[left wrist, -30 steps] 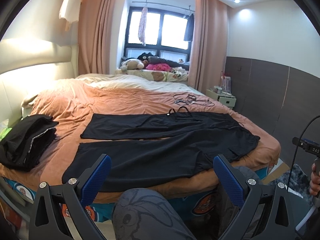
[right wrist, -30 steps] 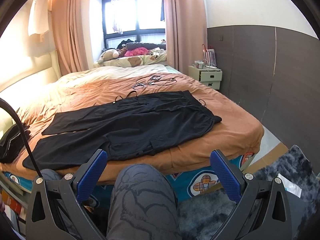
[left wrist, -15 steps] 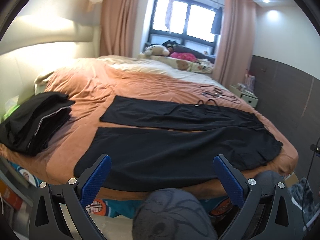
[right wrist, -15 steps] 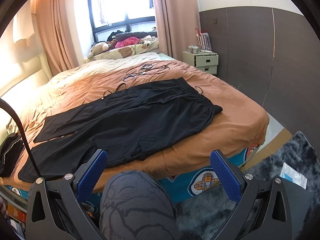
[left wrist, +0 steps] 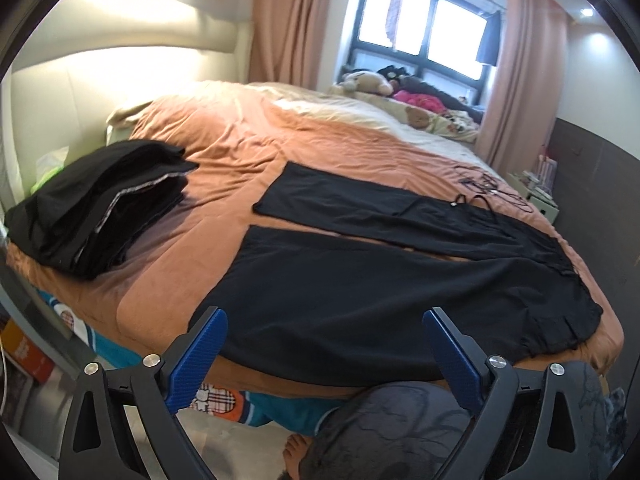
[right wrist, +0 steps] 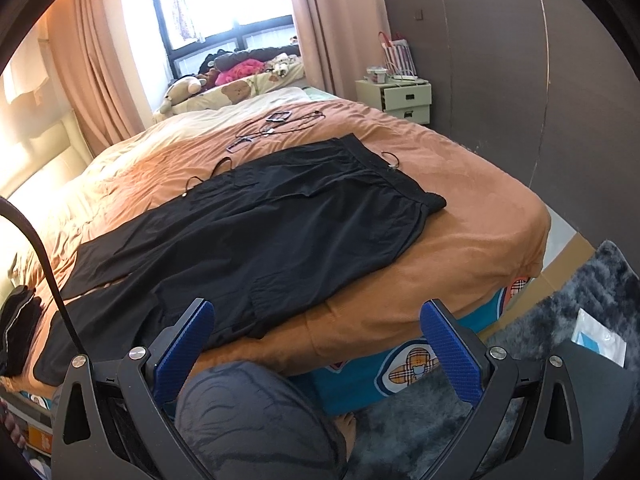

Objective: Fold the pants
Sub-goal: 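Move both grippers down toward the black pants on the bed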

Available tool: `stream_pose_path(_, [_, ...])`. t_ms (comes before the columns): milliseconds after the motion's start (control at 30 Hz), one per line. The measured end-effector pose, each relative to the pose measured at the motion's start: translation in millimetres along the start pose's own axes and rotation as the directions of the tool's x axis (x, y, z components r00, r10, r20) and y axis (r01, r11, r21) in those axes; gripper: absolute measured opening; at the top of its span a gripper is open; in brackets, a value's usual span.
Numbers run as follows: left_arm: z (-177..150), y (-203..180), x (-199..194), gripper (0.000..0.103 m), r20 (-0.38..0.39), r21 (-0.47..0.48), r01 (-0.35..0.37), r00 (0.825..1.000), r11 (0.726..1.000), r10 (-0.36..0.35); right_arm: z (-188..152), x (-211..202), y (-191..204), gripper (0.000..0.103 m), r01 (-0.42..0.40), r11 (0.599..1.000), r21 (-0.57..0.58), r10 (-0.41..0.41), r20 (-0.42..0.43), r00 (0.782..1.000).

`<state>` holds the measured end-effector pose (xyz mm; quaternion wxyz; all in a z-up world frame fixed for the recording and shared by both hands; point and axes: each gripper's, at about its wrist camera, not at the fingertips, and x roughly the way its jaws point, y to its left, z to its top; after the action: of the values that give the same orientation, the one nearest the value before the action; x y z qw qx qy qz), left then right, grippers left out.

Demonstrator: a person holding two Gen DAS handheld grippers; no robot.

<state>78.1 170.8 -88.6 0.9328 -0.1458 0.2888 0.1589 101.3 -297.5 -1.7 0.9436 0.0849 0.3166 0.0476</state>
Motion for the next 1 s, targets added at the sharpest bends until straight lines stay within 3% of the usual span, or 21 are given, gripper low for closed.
stream_pose_path(167, [-6.4,22.6,15.9,0.083,-0.054,-0.059,-0.030,0.998,0.998,0.027,11.7,19.4,-14.9,0.103,-0.031,0.999,0.029,0.031,-0.027,0.999])
stream_pose_path(433, [-22.1,48.9,37.3,0.082,-0.114,-0.178,-0.052,0.993,0.983,0.032,24.1,56.1,-30.8,0.099,-0.036,0.998,0.053,0.041,-0.098,0.994])
stream_pose_path(600, [-31.3,58.3,54.4,0.079,-0.156,-0.228,-0.065,0.987,0.972,0.030,31.4,81.6,-39.5,0.089,-0.057,0.995,0.080,0.070,-0.167,0.983])
stream_pose_path(767, [-39.8,69.7,74.5,0.069,-0.200,-0.292,-0.060,0.980,0.955,0.001,40.5,99.5,-50.6,0.089,-0.053,0.993,0.108,0.073,-0.184,0.980])
stream_pose_path(1000, [-47.7,78.8,92.5,0.064,-0.230,-0.357,-0.065,0.973,0.932,-0.021,44.7,124.6,-60.0,0.086,-0.056,0.990,0.129,0.081,-0.198,0.977])
